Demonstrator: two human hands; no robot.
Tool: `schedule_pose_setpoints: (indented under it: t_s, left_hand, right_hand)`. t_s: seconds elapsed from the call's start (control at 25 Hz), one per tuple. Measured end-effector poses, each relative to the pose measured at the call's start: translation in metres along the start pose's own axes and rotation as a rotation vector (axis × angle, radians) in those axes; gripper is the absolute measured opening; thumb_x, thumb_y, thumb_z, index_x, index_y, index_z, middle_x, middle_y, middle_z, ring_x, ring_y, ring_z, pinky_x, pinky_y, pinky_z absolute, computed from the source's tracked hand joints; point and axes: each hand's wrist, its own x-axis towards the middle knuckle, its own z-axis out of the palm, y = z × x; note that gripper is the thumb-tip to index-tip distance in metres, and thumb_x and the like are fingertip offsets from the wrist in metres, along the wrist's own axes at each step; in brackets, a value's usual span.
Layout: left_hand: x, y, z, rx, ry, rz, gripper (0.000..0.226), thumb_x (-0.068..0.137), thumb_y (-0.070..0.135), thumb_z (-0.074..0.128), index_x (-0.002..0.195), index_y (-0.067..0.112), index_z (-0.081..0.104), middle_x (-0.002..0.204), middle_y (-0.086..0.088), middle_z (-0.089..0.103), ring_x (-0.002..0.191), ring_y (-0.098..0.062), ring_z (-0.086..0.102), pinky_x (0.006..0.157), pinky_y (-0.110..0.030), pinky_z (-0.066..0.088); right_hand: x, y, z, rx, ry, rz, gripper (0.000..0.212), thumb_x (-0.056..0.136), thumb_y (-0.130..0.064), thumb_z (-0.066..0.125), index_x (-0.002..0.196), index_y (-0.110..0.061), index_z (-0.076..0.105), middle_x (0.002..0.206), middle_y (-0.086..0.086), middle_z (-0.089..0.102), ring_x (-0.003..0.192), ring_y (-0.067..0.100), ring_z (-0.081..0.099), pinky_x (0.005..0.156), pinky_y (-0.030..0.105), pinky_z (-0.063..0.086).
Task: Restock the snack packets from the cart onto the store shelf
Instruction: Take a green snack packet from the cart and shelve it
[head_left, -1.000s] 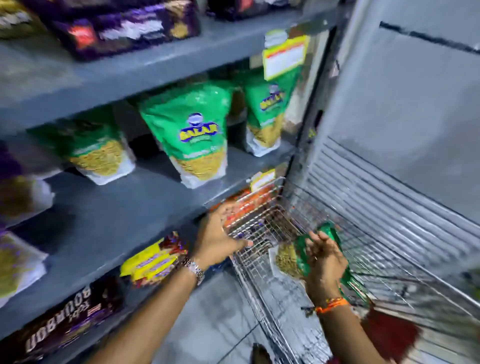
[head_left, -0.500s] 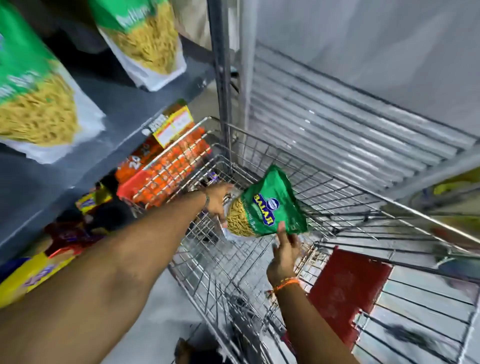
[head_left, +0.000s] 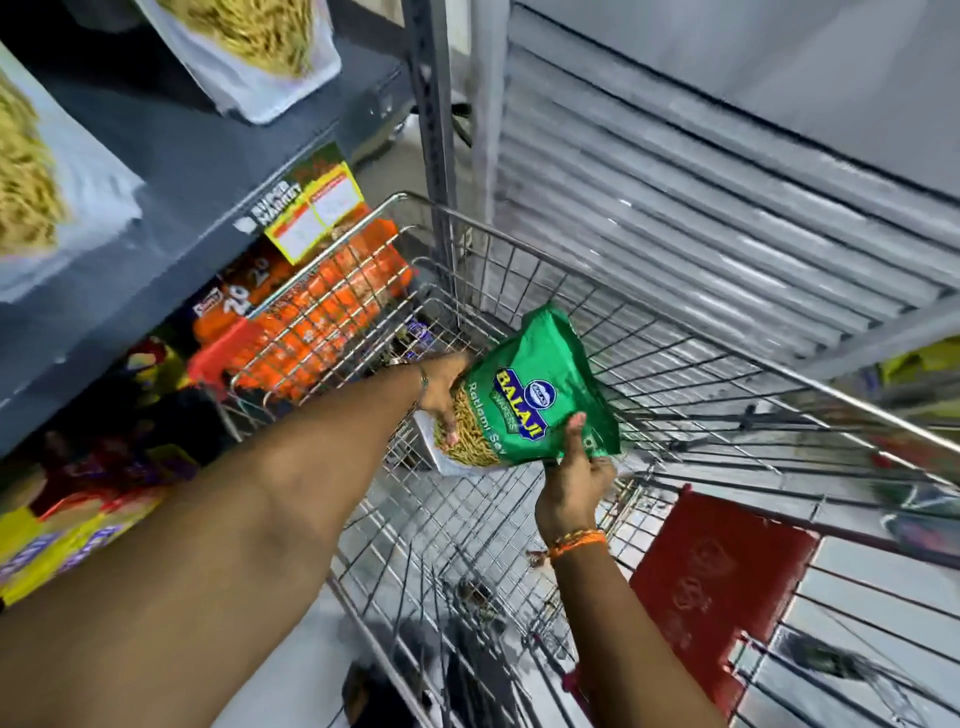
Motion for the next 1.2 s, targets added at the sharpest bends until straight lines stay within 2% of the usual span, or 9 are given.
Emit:
schedule_pose_setpoints:
  t_s: [0.16, 0.36, 0.48, 0.6, 0.76, 0.88, 0.96, 1.08, 1.2]
  left_hand:
    - [-0.044, 0.014, -0.015, -0.142, -0.028, -0.176, 0.102, 0.047, 0.013, 0.096, 0.135, 0.005, 0.046, 0.135, -0.006, 0.056, 0.119, -0.014, 0.051, 0.091, -0.012, 0.038]
    - [-0.126, 0.042, -0.048, -0.17, 0.232, -0.189, 0.096, 0.046, 0.024, 0.096, 0.128, 0.004, 0.051, 0.129, -0.012, 0.06, 0.115, -0.022, 0.056, 0.094, -0.027, 0.046]
    - [-0.196, 0.064, -0.068, -0.344, 0.418, -0.225, 0.093, 0.05, 0.02, 0.094, 0.129, 0.006, 0.047, 0.13, -0.003, 0.056, 0.117, -0.02, 0.053, 0.102, -0.03, 0.043]
    - [-0.277, 0.07, -0.082, -0.434, 0.698, -0.225, 0.088, 0.04, 0.028, 0.098, 0.117, 0.018, 0.057, 0.115, 0.009, 0.064, 0.105, -0.01, 0.06, 0.094, -0.025, 0.049]
    - [-0.371, 0.052, -0.082, -0.447, 1.047, -0.369, 0.078, 0.031, 0.044, 0.096, 0.098, 0.021, 0.063, 0.096, 0.011, 0.07, 0.09, -0.005, 0.065, 0.078, -0.026, 0.054]
    - [-0.433, 0.028, -0.083, -0.505, 1.225, -0.438, 0.07, 0.031, 0.042, 0.097, 0.093, 0.029, 0.066, 0.087, 0.013, 0.073, 0.077, 0.012, 0.063, 0.069, -0.019, 0.053]
    - [-0.466, 0.011, -0.084, -0.533, 1.309, -0.498, 0.069, 0.031, 0.044, 0.097, 0.092, 0.029, 0.067, 0.09, 0.011, 0.076, 0.082, 0.005, 0.068, 0.073, -0.021, 0.056]
    - [-0.496, -0.017, -0.088, -0.552, 1.381, -0.574, 0.068, 0.036, 0.035, 0.098, 0.096, 0.021, 0.069, 0.095, 0.003, 0.077, 0.086, -0.009, 0.07, 0.066, -0.011, 0.052]
    - [-0.506, -0.049, -0.093, -0.601, 1.45, -0.593, 0.067, 0.035, 0.033, 0.098, 0.092, 0.024, 0.067, 0.096, 0.002, 0.076, 0.09, -0.014, 0.072, 0.077, -0.025, 0.056]
  right_hand:
    - [-0.035, -0.031, 0.017, -0.036, -0.011, -0.063, 0.012, 0.086, -0.019, 0.07, 0.083, -0.02, 0.058, 0.097, 0.004, 0.072, 0.086, 0.017, 0.068, 0.095, 0.048, 0.052]
    - [-0.099, -0.083, 0.056, -0.069, -0.144, -0.196, 0.015, 0.087, -0.017, 0.07, 0.074, -0.024, 0.07, 0.083, -0.008, 0.074, 0.089, 0.019, 0.064, 0.096, 0.048, 0.05]
    - [-0.149, -0.115, 0.09, -0.132, -0.415, -0.305, 0.009, 0.091, -0.02, 0.065, 0.082, -0.018, 0.068, 0.091, 0.004, 0.073, 0.09, 0.024, 0.064, 0.091, 0.047, 0.054]
    - [-0.204, -0.13, 0.135, -0.245, -0.704, -0.367, 0.012, 0.092, -0.021, 0.062, 0.088, -0.01, 0.066, 0.084, 0.001, 0.075, 0.076, 0.016, 0.067, 0.071, 0.032, 0.059]
    - [-0.271, -0.107, 0.202, -0.366, -1.064, -0.444, 0.015, 0.089, -0.022, 0.064, 0.081, -0.012, 0.072, 0.082, -0.004, 0.076, 0.075, 0.014, 0.065, 0.069, 0.03, 0.058]
    - [-0.322, -0.07, 0.253, -0.444, -1.27, -0.508, 0.013, 0.09, -0.019, 0.066, 0.079, -0.014, 0.072, 0.076, -0.013, 0.074, 0.073, 0.005, 0.064, 0.068, 0.026, 0.055]
    - [-0.346, -0.039, 0.285, -0.526, -1.376, -0.537, 0.022, 0.09, -0.021, 0.066, 0.07, -0.014, 0.069, 0.065, -0.016, 0.069, 0.065, -0.001, 0.058, 0.061, 0.023, 0.049]
    - [-0.379, -0.007, 0.314, -0.594, -1.485, -0.508, 0.046, 0.088, -0.038, 0.068, 0.062, -0.002, 0.054, 0.061, -0.005, 0.054, 0.058, 0.004, 0.047, 0.056, 0.024, 0.039]
    - [-0.404, 0.019, 0.335, -0.645, -1.477, -0.519, 0.047, 0.091, -0.029, 0.066, 0.058, -0.022, 0.033, 0.055, -0.006, 0.026, 0.047, 0.002, 0.023, 0.049, 0.025, 0.022]
